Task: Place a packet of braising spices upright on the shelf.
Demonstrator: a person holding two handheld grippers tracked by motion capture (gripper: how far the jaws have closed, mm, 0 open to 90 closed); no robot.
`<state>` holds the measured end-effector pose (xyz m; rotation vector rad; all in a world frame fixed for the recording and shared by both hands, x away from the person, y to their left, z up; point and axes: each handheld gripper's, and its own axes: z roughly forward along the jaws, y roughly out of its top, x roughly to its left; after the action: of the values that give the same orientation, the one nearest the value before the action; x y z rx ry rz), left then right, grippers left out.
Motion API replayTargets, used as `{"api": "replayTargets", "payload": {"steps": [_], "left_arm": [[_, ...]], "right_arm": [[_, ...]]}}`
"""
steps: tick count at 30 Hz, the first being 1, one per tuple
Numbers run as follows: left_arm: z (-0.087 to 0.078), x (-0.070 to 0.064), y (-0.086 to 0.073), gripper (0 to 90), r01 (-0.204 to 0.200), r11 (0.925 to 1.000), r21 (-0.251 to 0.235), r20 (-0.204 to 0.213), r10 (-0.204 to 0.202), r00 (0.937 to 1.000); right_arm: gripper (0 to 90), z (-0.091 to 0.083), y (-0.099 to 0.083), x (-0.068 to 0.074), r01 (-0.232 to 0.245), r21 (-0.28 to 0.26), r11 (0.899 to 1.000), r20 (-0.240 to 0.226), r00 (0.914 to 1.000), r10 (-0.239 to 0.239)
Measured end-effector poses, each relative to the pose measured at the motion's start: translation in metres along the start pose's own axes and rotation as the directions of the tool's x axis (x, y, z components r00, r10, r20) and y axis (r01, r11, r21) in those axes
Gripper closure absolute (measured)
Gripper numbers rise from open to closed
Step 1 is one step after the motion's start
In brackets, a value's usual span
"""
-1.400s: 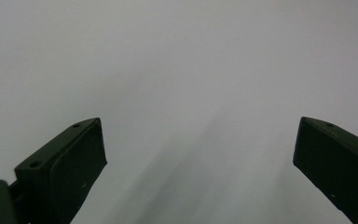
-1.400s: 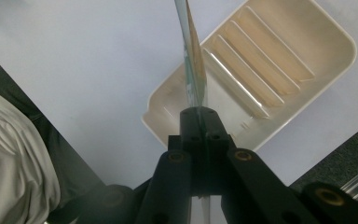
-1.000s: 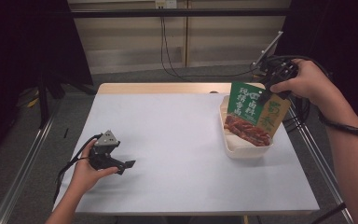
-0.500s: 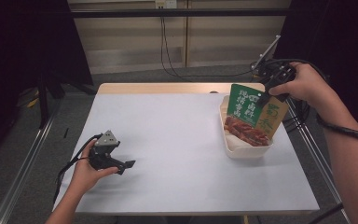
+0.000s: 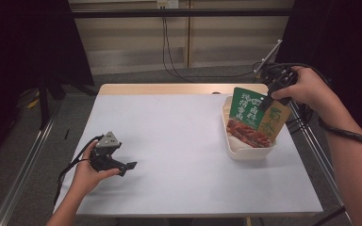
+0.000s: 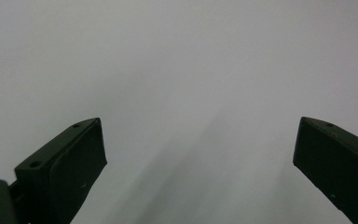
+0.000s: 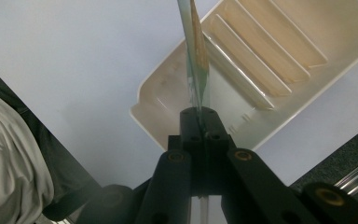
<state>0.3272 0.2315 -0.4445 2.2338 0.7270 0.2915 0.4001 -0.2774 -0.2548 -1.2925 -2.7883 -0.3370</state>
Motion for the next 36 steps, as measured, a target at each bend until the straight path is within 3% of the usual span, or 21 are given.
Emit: {"api": "replayTargets", "payload": {"steps": [36], "left_arm": [[0.001,0.0,0.0,2.0,0.004,1.0,-0.009,0.004,-0.004,1.0]], "right_arm": [[90.0,0.014,-0.005,-0.009,-0.01,0.012,1.0,0.015,0.9998,0.01]]}}
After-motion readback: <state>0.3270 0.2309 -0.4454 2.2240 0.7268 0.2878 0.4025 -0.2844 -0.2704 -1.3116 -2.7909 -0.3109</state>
